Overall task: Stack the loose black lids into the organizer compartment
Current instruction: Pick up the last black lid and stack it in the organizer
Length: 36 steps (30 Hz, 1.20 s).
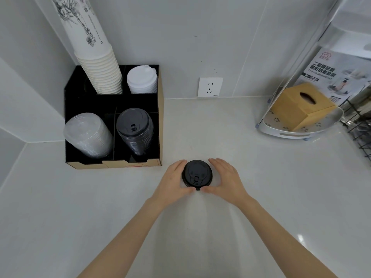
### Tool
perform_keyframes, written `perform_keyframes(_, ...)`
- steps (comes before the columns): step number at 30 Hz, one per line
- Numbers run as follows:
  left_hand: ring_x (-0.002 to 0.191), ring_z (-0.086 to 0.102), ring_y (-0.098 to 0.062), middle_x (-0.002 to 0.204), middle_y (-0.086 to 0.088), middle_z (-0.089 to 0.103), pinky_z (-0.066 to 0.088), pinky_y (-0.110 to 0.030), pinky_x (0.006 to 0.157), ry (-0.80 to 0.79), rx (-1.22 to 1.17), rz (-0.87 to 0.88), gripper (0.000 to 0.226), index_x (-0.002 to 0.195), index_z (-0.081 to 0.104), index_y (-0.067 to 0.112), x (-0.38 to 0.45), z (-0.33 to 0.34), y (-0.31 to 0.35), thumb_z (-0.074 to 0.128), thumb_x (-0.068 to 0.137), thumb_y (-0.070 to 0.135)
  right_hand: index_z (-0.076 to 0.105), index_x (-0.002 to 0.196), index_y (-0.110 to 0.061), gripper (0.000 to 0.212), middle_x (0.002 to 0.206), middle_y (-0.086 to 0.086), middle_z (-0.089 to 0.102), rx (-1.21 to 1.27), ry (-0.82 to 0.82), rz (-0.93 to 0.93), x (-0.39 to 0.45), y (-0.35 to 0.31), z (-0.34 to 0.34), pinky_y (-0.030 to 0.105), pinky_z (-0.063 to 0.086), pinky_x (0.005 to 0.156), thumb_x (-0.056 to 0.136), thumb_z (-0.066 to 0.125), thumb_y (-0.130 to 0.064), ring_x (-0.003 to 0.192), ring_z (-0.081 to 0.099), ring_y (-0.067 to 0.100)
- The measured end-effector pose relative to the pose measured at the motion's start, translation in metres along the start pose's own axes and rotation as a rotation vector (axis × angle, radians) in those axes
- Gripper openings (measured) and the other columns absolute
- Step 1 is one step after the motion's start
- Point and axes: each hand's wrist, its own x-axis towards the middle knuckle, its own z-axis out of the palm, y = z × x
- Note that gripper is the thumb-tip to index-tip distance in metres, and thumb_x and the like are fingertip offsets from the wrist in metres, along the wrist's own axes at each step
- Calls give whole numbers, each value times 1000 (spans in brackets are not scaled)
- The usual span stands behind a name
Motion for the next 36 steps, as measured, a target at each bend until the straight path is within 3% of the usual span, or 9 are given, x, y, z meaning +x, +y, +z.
perform_keyframes(5,129,36,-19,137,-6,44,22,-17,104,2,-25,-3,75,132,38,12,5,5,-3,74,67,23,43,130,-21,80,139,-2,46,20,8,-29,3,-4,-2,35,16,115,60,76,-43,139,25,18)
perform_keyframes(9,121,44,-17,130,-5,50,28,-15,99,41,-67,8,73,127,44,13,6,0,1,78,62,21,50,123,-21,75,126,-2,55,107,21,-26,6,-12,-8,33,27,108,55,80,-35,128,35,20)
perform_keyframes(11,114,48,-14,124,-3,54,32,-7,92,70,-106,23,71,123,49,15,6,-8,5,79,59,20,51,122,-21,72,121,-5,54,189,-5,-9,7,-17,-14,24,32,98,58,82,-26,120,40,15)
perform_keyframes(15,106,52,-14,113,1,54,40,-14,85,88,-185,37,69,119,53,16,4,-32,14,83,57,20,52,119,-22,68,118,-7,53,343,-60,13,11,-30,-29,9,34,80,59,83,-19,107,52,11)
perform_keyframes(21,99,54,-12,108,5,55,42,-10,83,257,-191,104,66,115,56,15,-4,-80,31,84,56,22,53,117,-25,65,112,-12,53,362,-4,-112,22,-75,-58,13,38,83,59,83,-20,100,51,-3)
perform_keyframes(29,98,54,-10,112,6,51,44,-6,82,473,-180,128,68,117,54,15,-10,-147,34,83,56,22,49,122,-27,71,118,-11,48,331,6,-288,56,-144,-82,12,34,88,60,82,-21,113,43,9)
perform_keyframes(33,103,55,-15,115,5,48,47,-26,91,540,-192,104,70,120,52,14,-11,-168,20,83,58,21,45,129,-26,76,130,-3,47,311,-23,-347,77,-171,-75,23,32,99,62,81,-21,124,35,13)
perform_keyframes(36,106,52,-13,120,1,48,45,-23,91,562,-195,71,70,121,50,15,-9,-178,10,82,60,22,42,132,-22,79,131,2,46,335,-33,-360,91,-185,-66,25,33,98,63,80,-17,124,38,16)
